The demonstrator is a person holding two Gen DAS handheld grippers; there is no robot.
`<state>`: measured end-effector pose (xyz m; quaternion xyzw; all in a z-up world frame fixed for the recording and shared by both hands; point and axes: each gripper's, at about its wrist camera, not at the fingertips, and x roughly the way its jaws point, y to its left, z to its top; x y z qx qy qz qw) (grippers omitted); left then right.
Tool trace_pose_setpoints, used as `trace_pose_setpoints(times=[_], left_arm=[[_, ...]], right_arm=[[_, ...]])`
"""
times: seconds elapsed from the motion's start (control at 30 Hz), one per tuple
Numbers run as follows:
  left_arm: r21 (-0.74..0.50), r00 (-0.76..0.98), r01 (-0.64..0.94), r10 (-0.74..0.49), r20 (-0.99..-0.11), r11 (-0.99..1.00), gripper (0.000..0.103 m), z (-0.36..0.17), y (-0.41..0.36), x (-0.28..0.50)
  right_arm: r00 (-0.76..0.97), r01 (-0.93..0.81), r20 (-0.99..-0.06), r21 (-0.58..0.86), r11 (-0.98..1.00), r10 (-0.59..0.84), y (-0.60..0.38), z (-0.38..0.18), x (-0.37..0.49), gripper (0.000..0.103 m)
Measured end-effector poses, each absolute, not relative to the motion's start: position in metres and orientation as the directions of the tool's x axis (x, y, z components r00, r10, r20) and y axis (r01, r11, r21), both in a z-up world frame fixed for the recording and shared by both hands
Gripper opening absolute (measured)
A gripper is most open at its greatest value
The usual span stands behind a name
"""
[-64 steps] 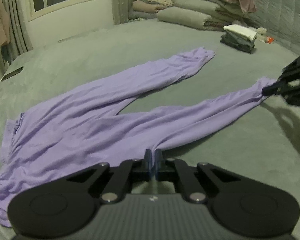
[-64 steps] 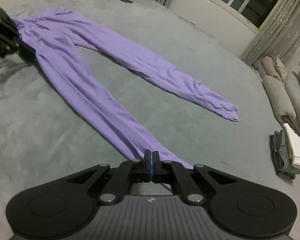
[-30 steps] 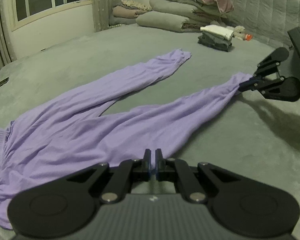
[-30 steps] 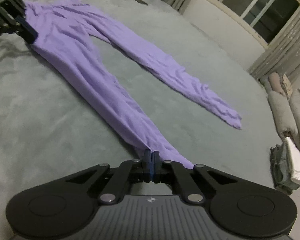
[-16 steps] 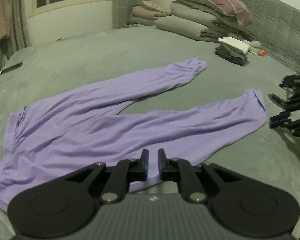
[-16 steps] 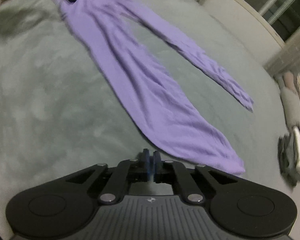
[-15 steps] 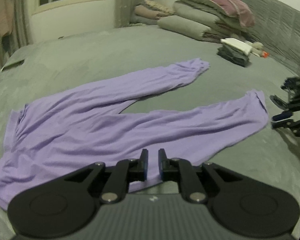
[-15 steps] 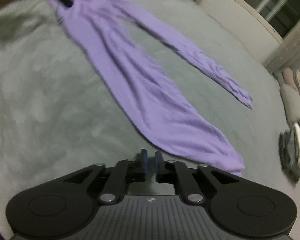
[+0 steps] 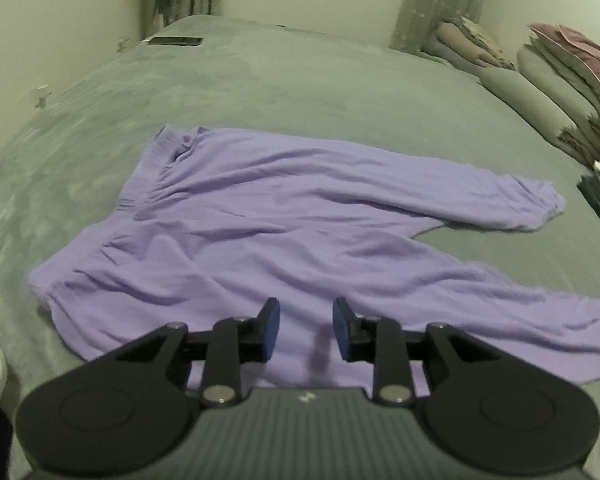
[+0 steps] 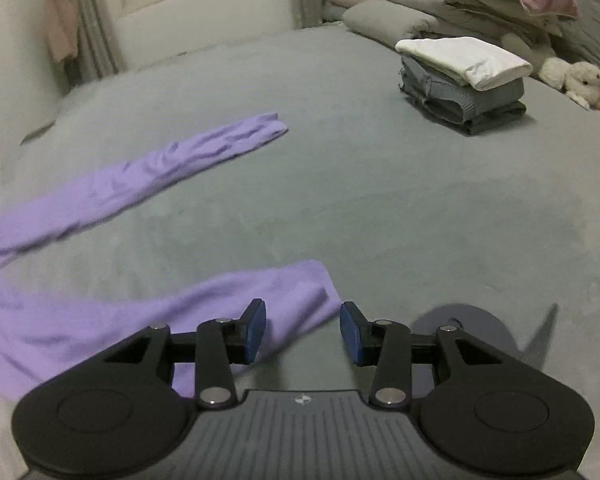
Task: Fold clothes
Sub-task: 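Release the garment from both grippers and lift them above it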
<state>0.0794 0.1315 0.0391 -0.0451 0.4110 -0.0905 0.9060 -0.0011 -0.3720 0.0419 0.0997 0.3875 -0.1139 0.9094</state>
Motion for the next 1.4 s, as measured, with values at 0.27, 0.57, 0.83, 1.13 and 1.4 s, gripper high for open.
trace_pose_setpoints(times=[0.27,0.57,0.83,1.13,1.4], left_arm=[[-0.161,0.646,0.096,-0.184,-0.740,0.982,0.028,0.039,0.134,0.079],[-0.181,0.627,0.100,-0.203,-0.752,0.978,0.031,0.037,0.133,0.078],[-0.192,0.614,0.100,-0.213,-0.760,0.976,0.035,0.037,0.135,0.077],[-0.166,0.610,0.197,-0.253,-0.751,0.966,0.038,0.039,0.113,0.071],[-0.163,0.602,0.204,-0.255,-0.756,0.965,0.041,0.035,0.116,0.075]], right_arm=[[0.686,0.282,-0.693,-0.028,0.959,-0.222,-0.353,0.052,-0.005,0.003],[0.691,0.248,-0.676,-0.112,0.962,-0.257,-0.352,0.072,-0.048,0.003],[0.633,0.209,-0.717,-0.204,0.956,-0.291,-0.352,0.059,-0.061,0.003],[0.744,0.010,-0.646,-0.243,0.970,-0.170,-0.316,0.059,-0.028,0.020],[0.676,-0.153,-0.736,-0.189,0.970,-0.036,-0.312,0.026,-0.009,0.039]])
